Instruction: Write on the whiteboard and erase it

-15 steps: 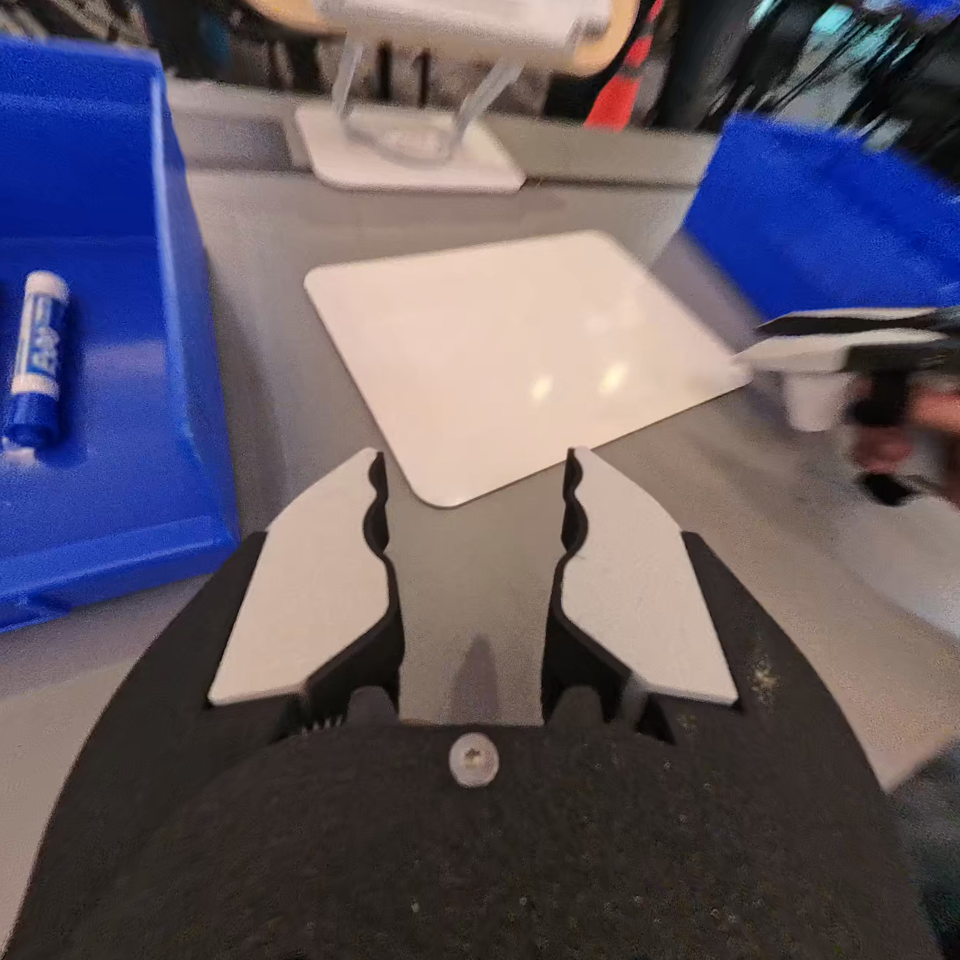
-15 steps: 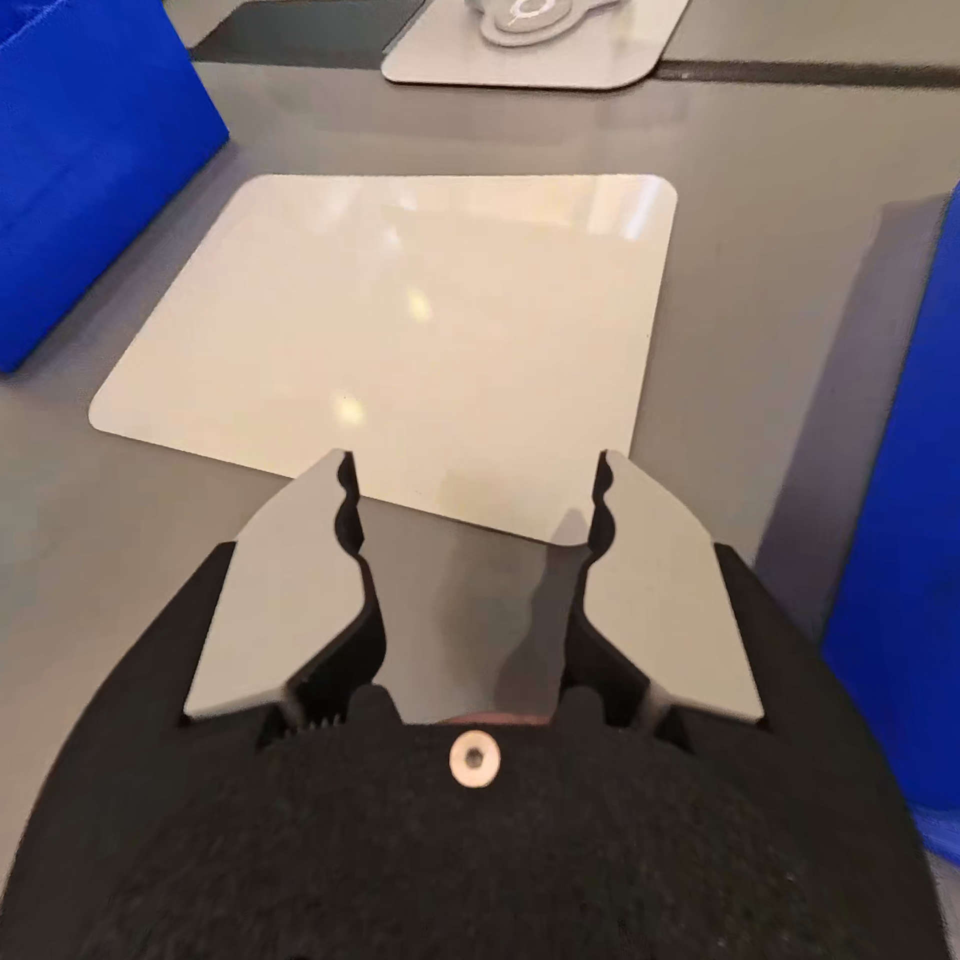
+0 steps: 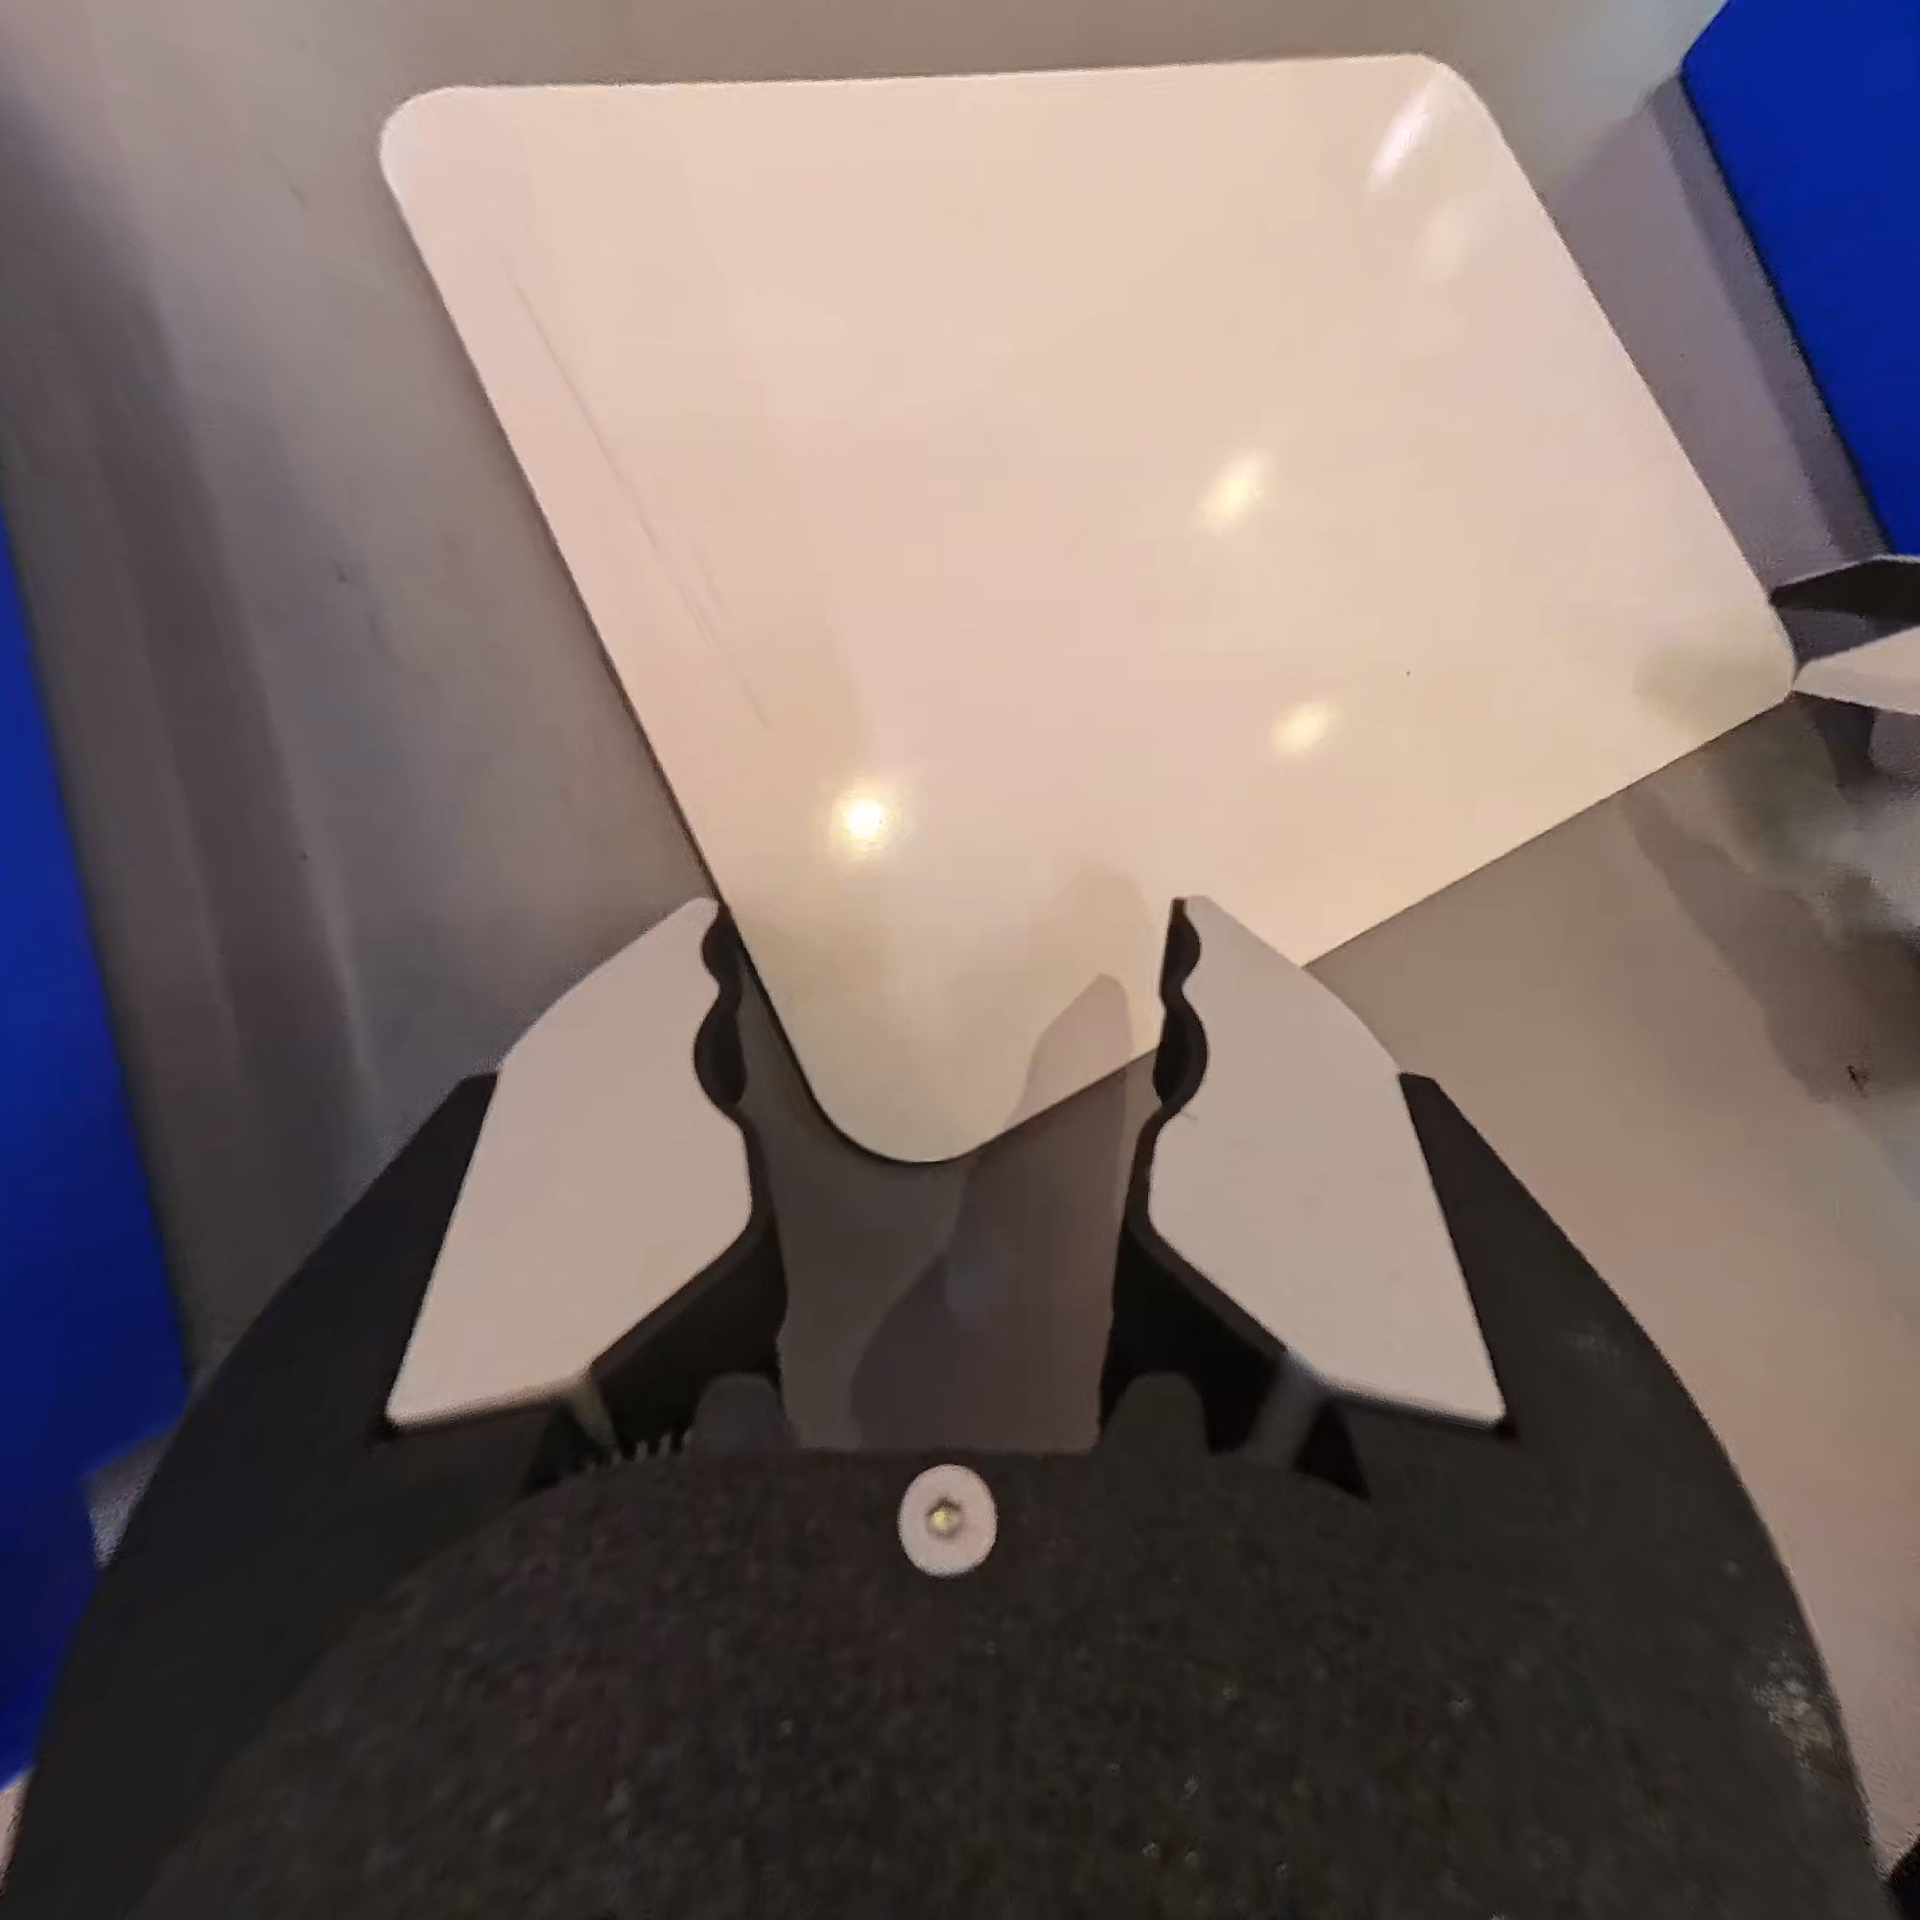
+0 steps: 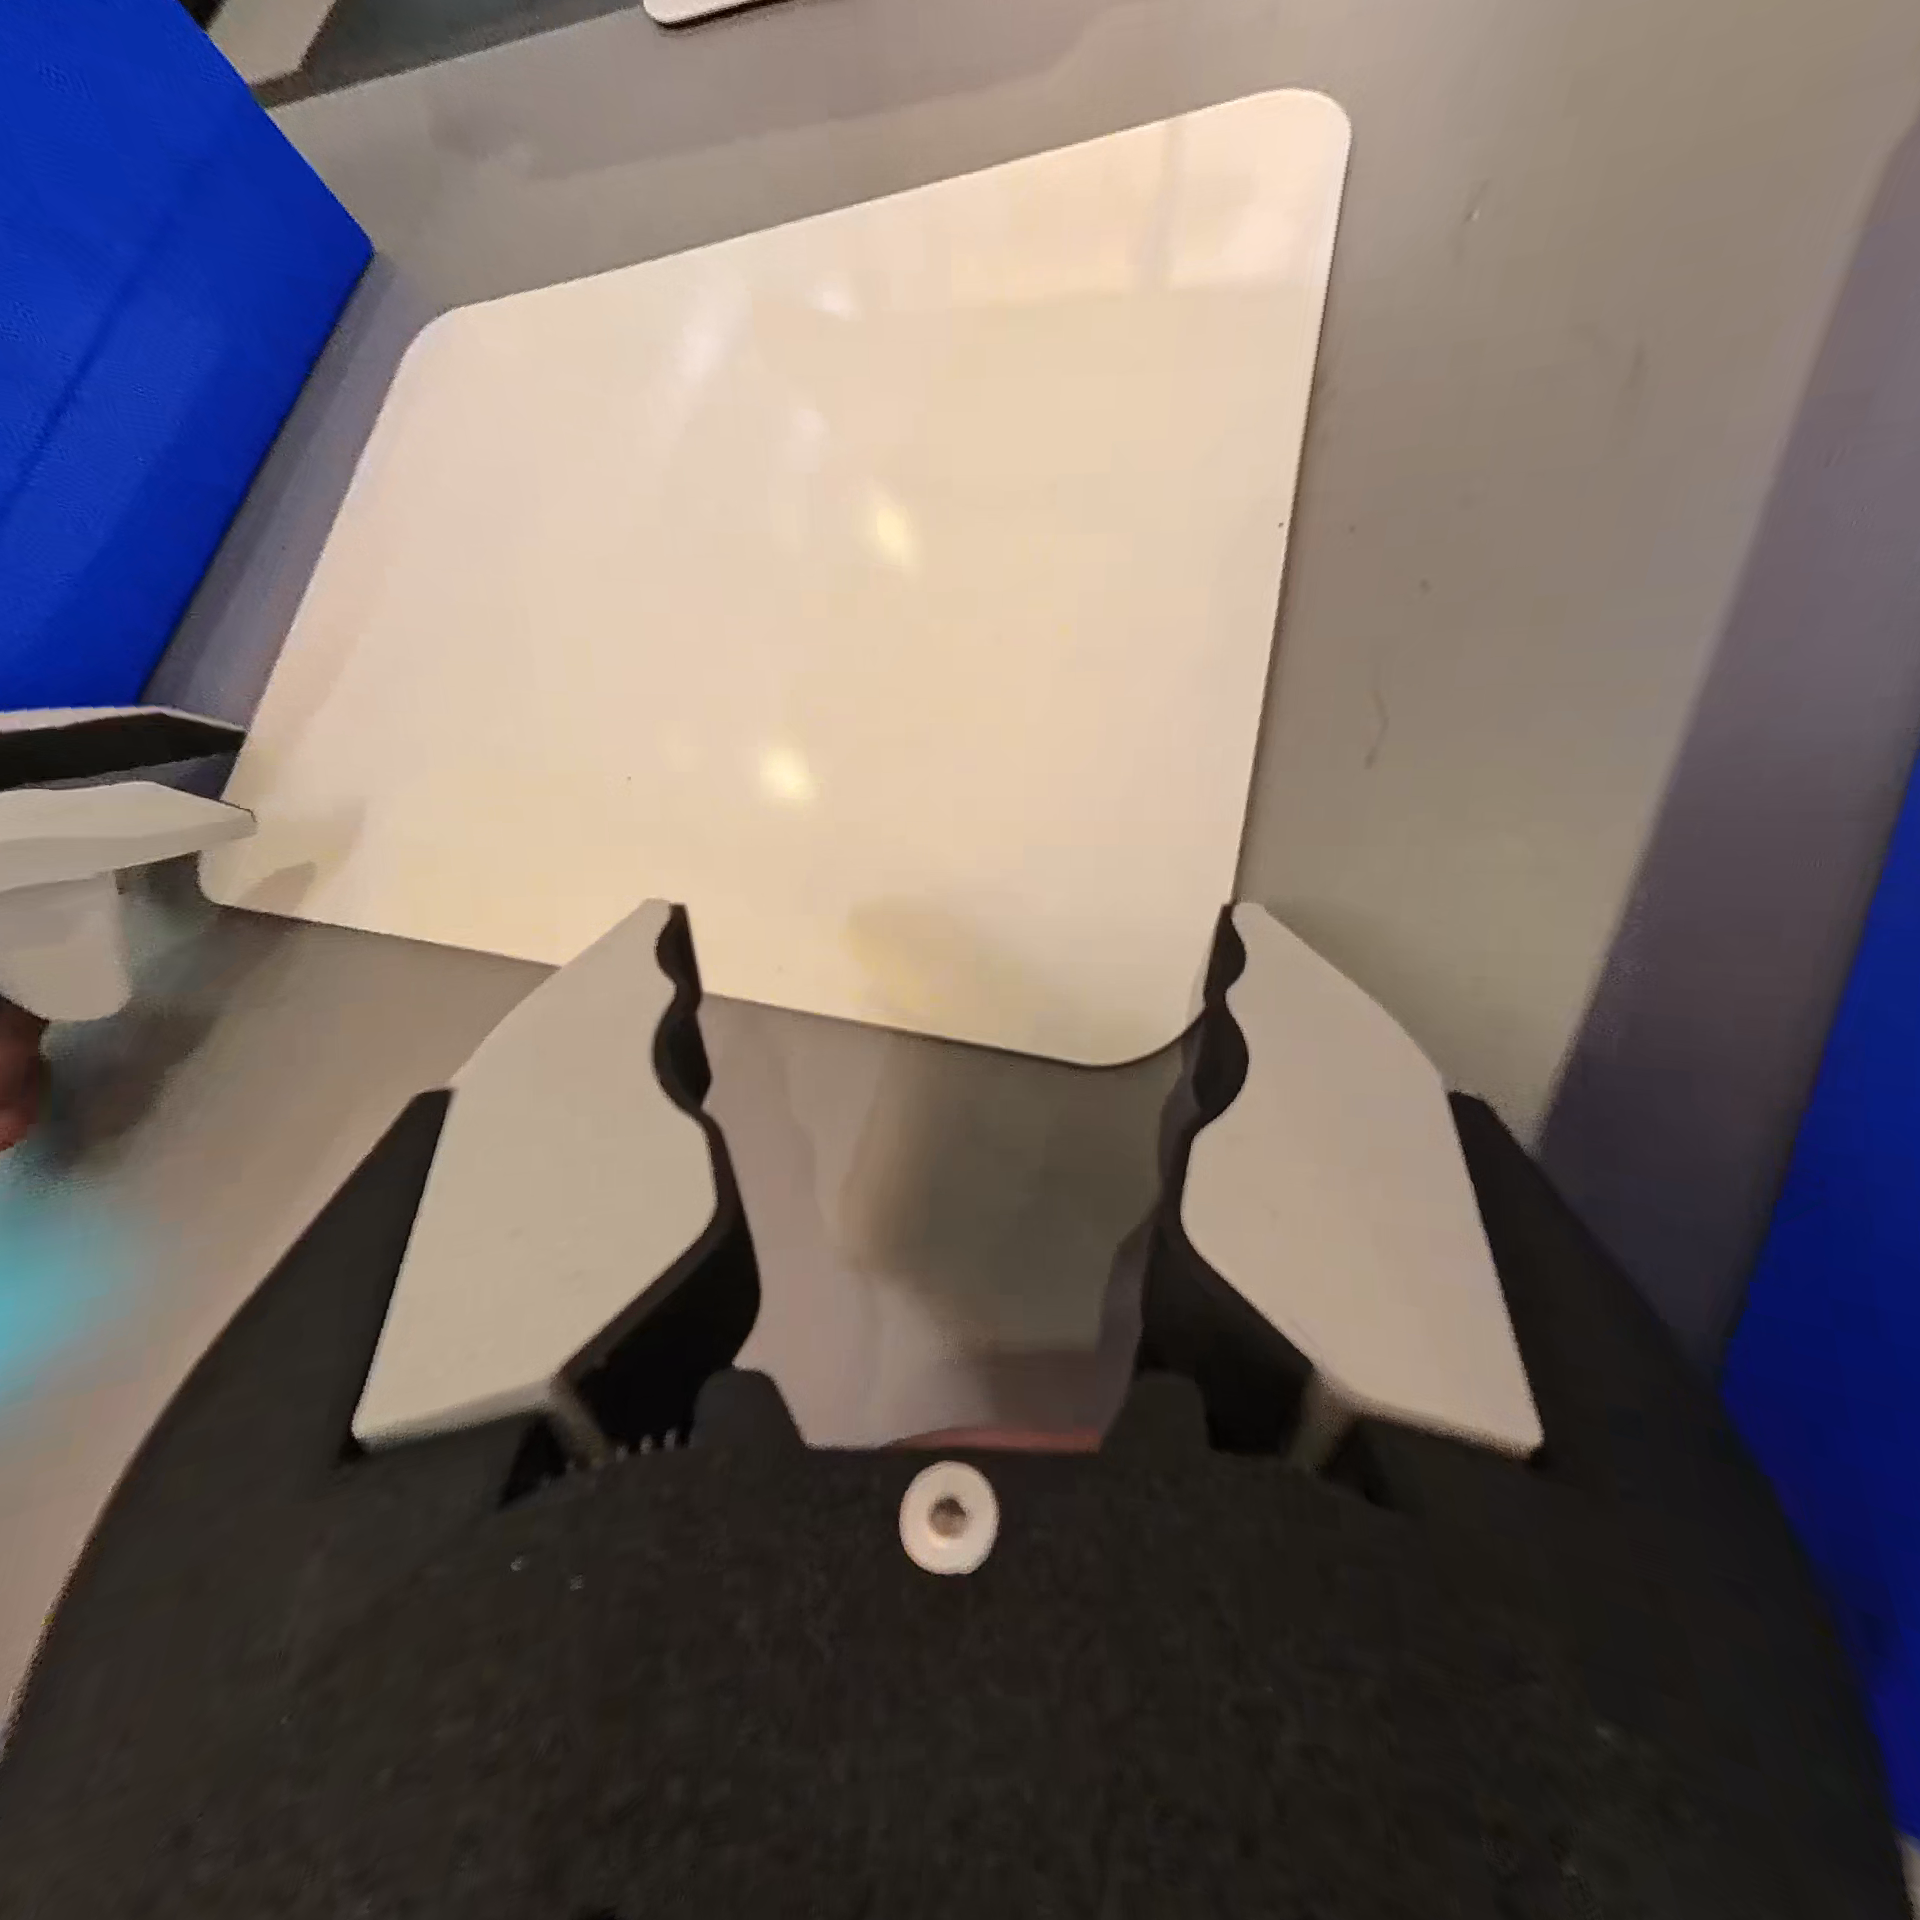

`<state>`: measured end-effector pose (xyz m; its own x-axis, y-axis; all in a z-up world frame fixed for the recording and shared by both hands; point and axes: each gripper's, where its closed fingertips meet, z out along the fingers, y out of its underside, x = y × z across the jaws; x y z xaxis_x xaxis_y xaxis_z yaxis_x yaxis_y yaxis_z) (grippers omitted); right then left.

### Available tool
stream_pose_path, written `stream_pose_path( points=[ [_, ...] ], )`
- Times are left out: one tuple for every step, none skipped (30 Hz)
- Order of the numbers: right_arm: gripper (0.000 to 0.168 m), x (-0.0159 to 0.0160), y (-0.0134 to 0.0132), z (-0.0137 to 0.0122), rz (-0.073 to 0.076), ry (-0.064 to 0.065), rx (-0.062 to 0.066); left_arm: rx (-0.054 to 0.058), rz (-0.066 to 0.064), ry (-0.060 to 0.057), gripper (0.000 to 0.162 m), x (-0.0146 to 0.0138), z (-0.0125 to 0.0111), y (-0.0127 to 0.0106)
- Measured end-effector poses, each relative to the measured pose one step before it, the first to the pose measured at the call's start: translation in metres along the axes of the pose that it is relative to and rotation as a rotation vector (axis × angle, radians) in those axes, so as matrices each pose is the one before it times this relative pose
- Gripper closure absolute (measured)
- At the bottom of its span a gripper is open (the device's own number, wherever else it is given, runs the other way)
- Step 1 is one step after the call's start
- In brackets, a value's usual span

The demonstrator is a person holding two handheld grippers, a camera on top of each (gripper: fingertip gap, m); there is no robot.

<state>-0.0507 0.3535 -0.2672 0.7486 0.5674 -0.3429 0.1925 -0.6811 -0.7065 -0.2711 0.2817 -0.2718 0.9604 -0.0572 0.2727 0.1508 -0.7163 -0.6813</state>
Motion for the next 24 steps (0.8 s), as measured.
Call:
stream_pose_path(
  points=[
    [0.075,-0.0004,0.00216,-0.00241,0.0089,-0.0033,0.0007,-0.0005,0.0024,0.0177,0.081,0.00267,0.00071,-0.00062],
    [0.073,0.00004,0.00205,-0.00265,0.0029,0.0021,0.0021,-0.0015,0.0062,0.0144,0.08,0.00261,0.00056,0.00017],
    [0.071,0.0005,0.00233,-0.00298,0.0001,0.0054,0.0033,-0.0036,0.0104,0.0133,0.08,0.00323,0.00064,0.00067],
    [0.068,0.00099,0.0025,-0.00336,-0.0002,0.0097,0.0021,-0.0029,0.0113,0.016,0.08,0.00426,0.00074,0.00102],
    [0.067,0.00122,0.00297,-0.00351,0.0008,0.0107,-0.0021,-0.0031,0.0114,0.0055,0.08,0.00305,0.00054,0.00116],
    [0.067,0.00004,0.00249,-0.00287,0.0033,0.0041,-0.0018,-0.0029,0.0124,-0.005,0.08,0.00109,0.0004,0.00073],
    [0.067,-0.00073,0.00191,-0.00192,0.0052,-0.0013,0.0004,0.002,0.0104,-0.0091,0.079,-0.00034,0.0007,0.0001],
    [0.069,-0.00091,0.00154,-0.00118,-0.0001,0.0009,0.0001,0.003,0.0052,-0.0121,0.078,-0.00177,0.0007,-0.00052],
    [0.07,-0.00118,0.00189,-0.00078,-0.0083,0.0053,-0.0001,-0.0007,0.0094,-0.0072,0.077,-0.00129,0.00084,-0.00053],
    [0.069,-0.0013,0.00203,-0.00064,-0.0124,0.0088,0.0032,-0.0051,0.0097,-0.0011,0.077,-0.00058,0.00036,0.00004],
    [0.069,-0.00056,0.002,-0.00047,-0.0143,0.0126,0.0036,-0.0051,0.0007,0.006,0.077,0.0003,-0.0002,0.00007],
    [0.069,0.00004,0.00133,-0.0001,-0.0155,0.0144,0.0012,0.0006,-0.0052,0.0067,0.078,0.00045,-0.00055,0.00008],
    [0.07,0.0009,0.00058,0.00026,-0.0142,0.0141,-0.0035,0.0051,-0.0017,0.0052,0.08,0.00015,-0.00047,0.00021],
    [0.081,-0.00013,-0.00107,-0.00046,-0.0217,0.0055,-0.0006,0.0009,0.0049,-0.007,0.089,-0.00263,-0.00137,0.0002],
    [0.083,0.00052,-0.00317,-0.00292,-0.03,0.0113,0.0172,0.0169,0.009,-0.0082,0.096,-0.00278,-0.00369,-0.00259],
    [0.083,-0.00034,-0.0053,-0.00563,-0.0368,0.0183,0.0353,0.0232,0.0185,-0.007,0.093,-0.00088,-0.00697,-0.00429],
    [0.086,-0.00243,-0.00818,-0.00779,-0.0456,0.0156,0.0549,0.0265,0.0372,-0.0079,0.092,0.00068,-0.00999,-0.00517],
    [0.087,-0.00261,-0.01076,-0.00984,-0.0544,0.018,0.0719,0.0449,0.0412,-0.0279,0.091,-0.00064,-0.01266,-0.00678],
    [0.087,-0.00204,-0.01142,-0.01034,-0.0623,0.0222,0.0757,0.0596,0.0396,-0.0275,0.09,0.00006,-0.01384,-0.00795],
    [0.088,-0.00148,-0.01004,-0.01023,-0.0618,0.0238,0.0677,0.0572,0.0296,-0.0218,0.09,0.00077,-0.01371,-0.00649],
    [0.089,-0.00111,-0.00765,-0.00967,-0.0479,0.0186,0.0529,0.0443,0.0145,-0.0161,0.091,0.00103,-0.01286,-0.00388],
    [0.089,-0.00182,-0.00514,-0.00874,-0.0244,0.0071,0.0404,0.0346,0.004,0.0017,0.093,0.00278,-0.01153,-0.00187],
    [0.09,-0.0028,-0.00235,-0.007,-0.0031,-0.01,0.0252,0.0256,-0.0081,0.0064,0.095,0.00299,-0.01015,0.00055],
    [0.09,-0.00299,0.00053,-0.00619,0.0113,-0.0151,0.0113,0.0084,-0.0199,-0.0044,0.096,0.00096,-0.00828,0.00387]
  ],
)
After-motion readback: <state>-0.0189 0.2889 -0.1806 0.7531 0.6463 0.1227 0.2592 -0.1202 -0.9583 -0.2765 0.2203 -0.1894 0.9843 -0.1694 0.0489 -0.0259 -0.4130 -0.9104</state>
